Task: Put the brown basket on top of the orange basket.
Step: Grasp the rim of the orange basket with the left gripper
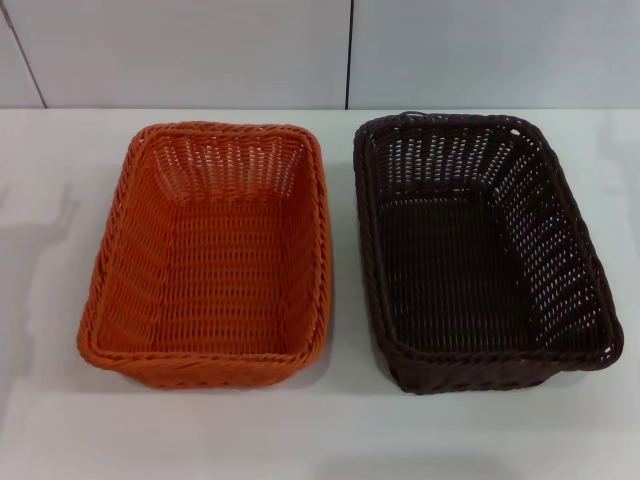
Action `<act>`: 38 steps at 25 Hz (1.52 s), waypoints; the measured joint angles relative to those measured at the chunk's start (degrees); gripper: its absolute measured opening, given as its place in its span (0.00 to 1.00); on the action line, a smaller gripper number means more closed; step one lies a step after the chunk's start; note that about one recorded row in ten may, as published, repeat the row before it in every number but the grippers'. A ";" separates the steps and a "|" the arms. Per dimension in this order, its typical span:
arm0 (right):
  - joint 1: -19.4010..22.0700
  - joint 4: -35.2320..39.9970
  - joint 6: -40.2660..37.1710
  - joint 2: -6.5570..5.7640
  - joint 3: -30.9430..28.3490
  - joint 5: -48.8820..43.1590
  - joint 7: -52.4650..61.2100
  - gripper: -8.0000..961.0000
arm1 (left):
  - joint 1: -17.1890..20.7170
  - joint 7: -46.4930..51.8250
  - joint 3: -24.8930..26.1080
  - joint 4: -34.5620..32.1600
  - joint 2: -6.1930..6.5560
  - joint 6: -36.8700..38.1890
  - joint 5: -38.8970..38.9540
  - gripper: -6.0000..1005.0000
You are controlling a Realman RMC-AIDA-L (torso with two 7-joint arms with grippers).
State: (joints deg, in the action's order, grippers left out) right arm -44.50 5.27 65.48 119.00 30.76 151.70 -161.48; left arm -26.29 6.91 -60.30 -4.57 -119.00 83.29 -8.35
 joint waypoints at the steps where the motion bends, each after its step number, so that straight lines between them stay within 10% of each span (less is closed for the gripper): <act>1: 0.00 0.00 0.00 0.00 0.00 0.00 0.00 0.59 | -0.14 -0.01 0.00 0.00 0.00 -0.03 0.00 0.84; 27: 1.67 -0.49 -0.67 -0.02 2.85 0.11 0.64 0.59 | 0.81 3.53 -8.44 -1.66 0.88 -1.31 -0.12 0.84; 38: 8.42 2.84 -0.15 -0.31 2.30 0.36 0.68 0.59 | 2.31 45.90 -11.09 -33.14 6.12 -33.29 -22.39 0.84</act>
State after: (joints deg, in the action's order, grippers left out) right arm -36.08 8.12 65.33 118.69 33.06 152.06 -160.80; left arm -23.98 52.81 -71.39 -37.71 -112.88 50.01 -30.74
